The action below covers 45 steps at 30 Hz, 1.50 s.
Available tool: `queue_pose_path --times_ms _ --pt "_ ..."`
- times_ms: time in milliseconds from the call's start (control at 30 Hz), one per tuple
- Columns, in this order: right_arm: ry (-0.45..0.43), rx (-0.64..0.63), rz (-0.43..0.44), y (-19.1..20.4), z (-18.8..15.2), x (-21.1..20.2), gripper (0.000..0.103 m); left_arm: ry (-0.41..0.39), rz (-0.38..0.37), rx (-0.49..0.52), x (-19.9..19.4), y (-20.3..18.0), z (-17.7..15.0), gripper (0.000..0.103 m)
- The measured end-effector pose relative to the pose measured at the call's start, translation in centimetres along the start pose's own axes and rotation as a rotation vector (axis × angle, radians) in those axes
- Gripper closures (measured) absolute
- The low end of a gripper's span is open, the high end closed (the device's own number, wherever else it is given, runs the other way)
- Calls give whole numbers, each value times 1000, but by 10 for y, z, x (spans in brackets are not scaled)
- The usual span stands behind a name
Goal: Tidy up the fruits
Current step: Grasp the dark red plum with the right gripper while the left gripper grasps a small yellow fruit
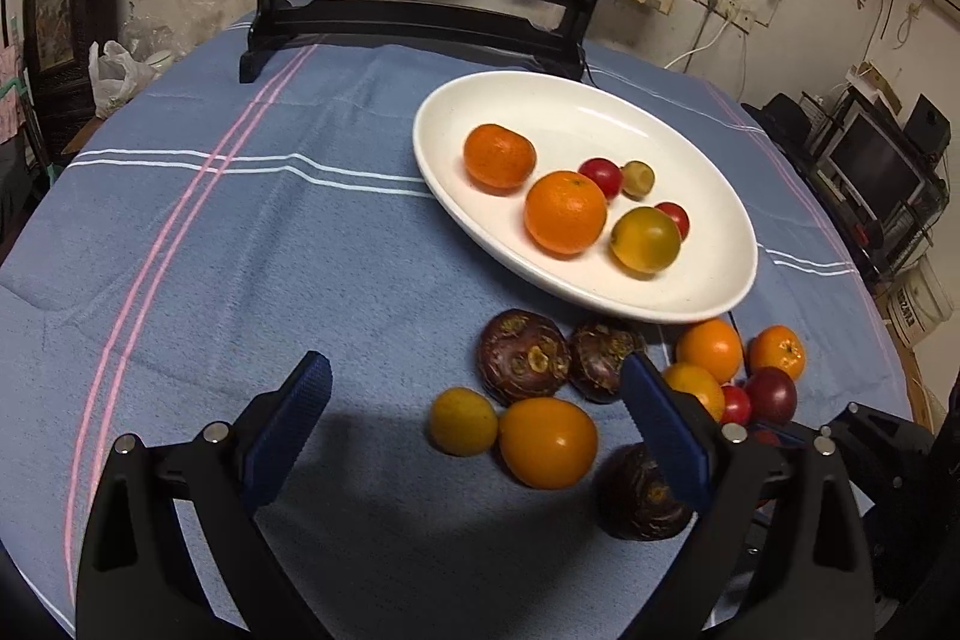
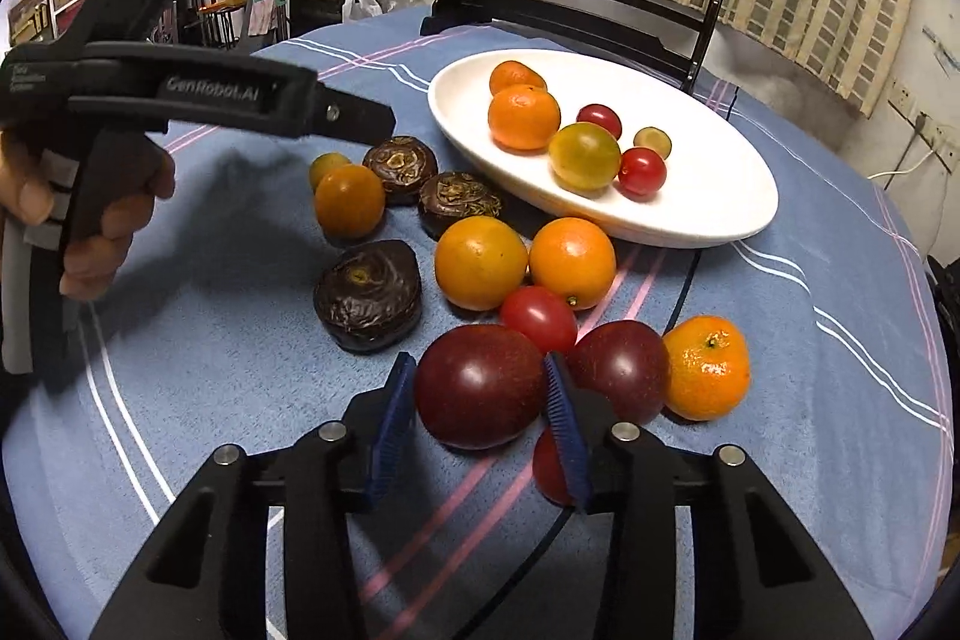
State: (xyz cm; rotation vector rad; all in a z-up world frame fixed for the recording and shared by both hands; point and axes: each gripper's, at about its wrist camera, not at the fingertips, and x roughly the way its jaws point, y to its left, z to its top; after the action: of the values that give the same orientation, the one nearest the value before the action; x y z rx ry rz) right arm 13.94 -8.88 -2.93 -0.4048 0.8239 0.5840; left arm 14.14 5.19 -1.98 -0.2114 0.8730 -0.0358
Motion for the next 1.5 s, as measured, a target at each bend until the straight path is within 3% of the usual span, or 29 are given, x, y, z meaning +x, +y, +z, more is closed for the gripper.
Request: queue_pose_path --times_ms 133,333,500,700,900,1000,1100,1367,1500 --pt "-1 -30 -40 7 1 2 60 3 9 19 2 -3 -1 8" --pt "-9 97 47 -17 5 -7 62 3 6 -2 3 0 0 8" --pt "-74 211 120 -38 9 -20 62 -5 3 31 2 -6 -2 8" --pt "-107 322 119 -62 9 -26 62 1 -10 100 -9 -12 -14 8" --pt "-135 337 139 -64 8 -32 62 37 10 156 -14 1 -33 10" --pt "-153 317 154 -59 10 -37 62 43 101 202 -6 6 -36 24" --pt "-153 309 152 -58 10 -37 62 47 140 217 1 11 -37 35" --pt "-151 312 153 -56 10 -38 62 39 132 294 14 1 -26 39" --pt "-149 312 154 -56 9 -38 62 46 35 284 17 -5 -23 71"
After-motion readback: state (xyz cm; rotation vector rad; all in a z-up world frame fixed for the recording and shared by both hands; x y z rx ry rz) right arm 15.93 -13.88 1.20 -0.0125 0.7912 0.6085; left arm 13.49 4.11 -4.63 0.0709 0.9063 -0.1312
